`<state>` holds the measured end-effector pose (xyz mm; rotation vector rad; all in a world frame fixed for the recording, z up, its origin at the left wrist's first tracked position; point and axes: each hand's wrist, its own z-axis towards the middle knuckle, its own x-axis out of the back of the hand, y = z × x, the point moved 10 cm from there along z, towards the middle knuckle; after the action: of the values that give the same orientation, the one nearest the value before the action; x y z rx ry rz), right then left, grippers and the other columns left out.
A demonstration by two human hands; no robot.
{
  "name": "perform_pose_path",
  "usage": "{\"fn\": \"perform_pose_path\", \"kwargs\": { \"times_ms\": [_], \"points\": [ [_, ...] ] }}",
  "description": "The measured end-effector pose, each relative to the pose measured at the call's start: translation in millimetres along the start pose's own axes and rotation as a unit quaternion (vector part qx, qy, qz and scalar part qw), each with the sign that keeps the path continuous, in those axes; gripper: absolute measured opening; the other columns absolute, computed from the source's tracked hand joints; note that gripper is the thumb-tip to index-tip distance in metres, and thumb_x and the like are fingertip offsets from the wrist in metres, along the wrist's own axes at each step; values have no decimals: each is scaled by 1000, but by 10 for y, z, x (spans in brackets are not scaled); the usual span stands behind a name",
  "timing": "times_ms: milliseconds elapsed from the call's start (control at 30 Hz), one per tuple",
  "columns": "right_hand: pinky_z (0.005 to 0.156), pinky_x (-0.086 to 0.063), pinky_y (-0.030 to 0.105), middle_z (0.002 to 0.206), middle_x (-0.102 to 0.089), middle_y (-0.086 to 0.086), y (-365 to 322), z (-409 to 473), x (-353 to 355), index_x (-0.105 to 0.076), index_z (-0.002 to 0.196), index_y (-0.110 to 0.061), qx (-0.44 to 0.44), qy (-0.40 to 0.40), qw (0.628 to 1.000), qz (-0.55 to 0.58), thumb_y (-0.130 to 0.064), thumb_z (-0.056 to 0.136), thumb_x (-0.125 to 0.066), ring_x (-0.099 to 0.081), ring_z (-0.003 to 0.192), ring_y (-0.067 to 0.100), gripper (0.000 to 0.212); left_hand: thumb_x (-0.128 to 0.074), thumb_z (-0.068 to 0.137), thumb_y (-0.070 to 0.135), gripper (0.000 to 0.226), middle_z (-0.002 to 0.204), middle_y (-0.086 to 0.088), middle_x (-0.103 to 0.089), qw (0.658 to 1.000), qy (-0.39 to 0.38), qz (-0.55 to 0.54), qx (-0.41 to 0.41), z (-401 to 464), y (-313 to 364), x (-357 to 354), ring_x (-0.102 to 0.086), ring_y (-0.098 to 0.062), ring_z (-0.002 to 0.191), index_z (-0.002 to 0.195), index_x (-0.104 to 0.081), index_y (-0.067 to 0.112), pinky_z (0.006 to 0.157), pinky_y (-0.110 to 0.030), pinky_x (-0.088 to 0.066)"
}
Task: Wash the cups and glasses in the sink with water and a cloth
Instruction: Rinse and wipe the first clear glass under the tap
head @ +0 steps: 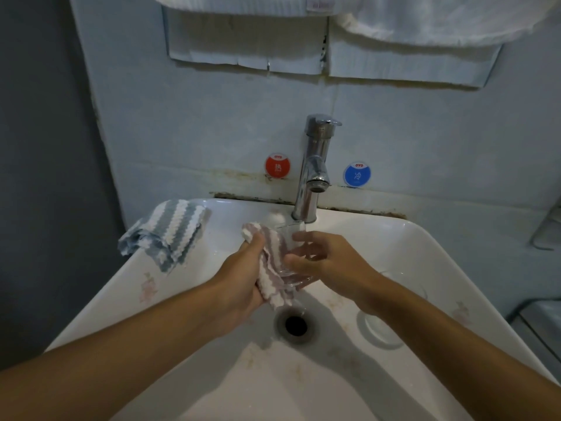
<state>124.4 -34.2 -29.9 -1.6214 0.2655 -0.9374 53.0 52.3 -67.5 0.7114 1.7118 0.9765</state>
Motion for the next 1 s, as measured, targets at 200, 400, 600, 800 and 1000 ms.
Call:
{"fn": "perform_pose_path", "kwargs": {
  "times_ms": [200, 400, 600, 800, 1000],
  "points": [
    [65, -50, 18, 108, -56, -2, -58, -49, 111, -55, 128, -20, 35, 103, 992, -70, -48, 64, -87, -60, 90, 9, 77, -29, 102, 50, 55, 123, -14, -67, 1000, -14, 0, 2, -47, -25, -79, -69, -29, 106, 144, -45, 18, 84, -44, -59],
    [76, -48, 19, 119, -57, -5, 24, -11, -45, -45, 136, -23, 7, 9, 999, -30, -44, 83, -74, -58, 101, 6, 64, -26, 103, 49, 55, 116, -13, -71, 1000, -13, 18, -5, -43, -27, -78, -70, -28, 103, 135, -54, 15, 86, -46, -57],
    [65, -54, 17, 111, -63, -7, -41, -21, 28, -48, 134, -21, 17, 29, 999, -17, -35, 79, -80, -64, 93, 6, 65, -29, 103, 49, 54, 118, -13, -70, 1000, 3, 8, -6, -24, -17, -32, -70, -30, 104, 138, -52, 15, 87, -46, -56],
    [66, -47, 16, 106, -56, -7, -57, -55, 97, -44, 120, -24, 48, 80, 993, -76, -44, 66, -88, -59, 92, 8, 74, -28, 103, 50, 55, 124, -13, -67, 1000, -23, 14, 16, -35, -110, -89, -66, -29, 112, 138, -51, 15, 105, -50, -46],
    [75, -57, 24, 111, -64, -4, 12, -16, -39, -44, 139, -20, -12, -37, 999, -32, -31, 83, -77, -67, 93, 10, 66, -22, 102, 55, 63, 125, -16, -66, 999, -37, -12, 26, -48, -116, -134, -65, -35, 112, 137, -52, 12, 102, -52, -46]
  ]
}}
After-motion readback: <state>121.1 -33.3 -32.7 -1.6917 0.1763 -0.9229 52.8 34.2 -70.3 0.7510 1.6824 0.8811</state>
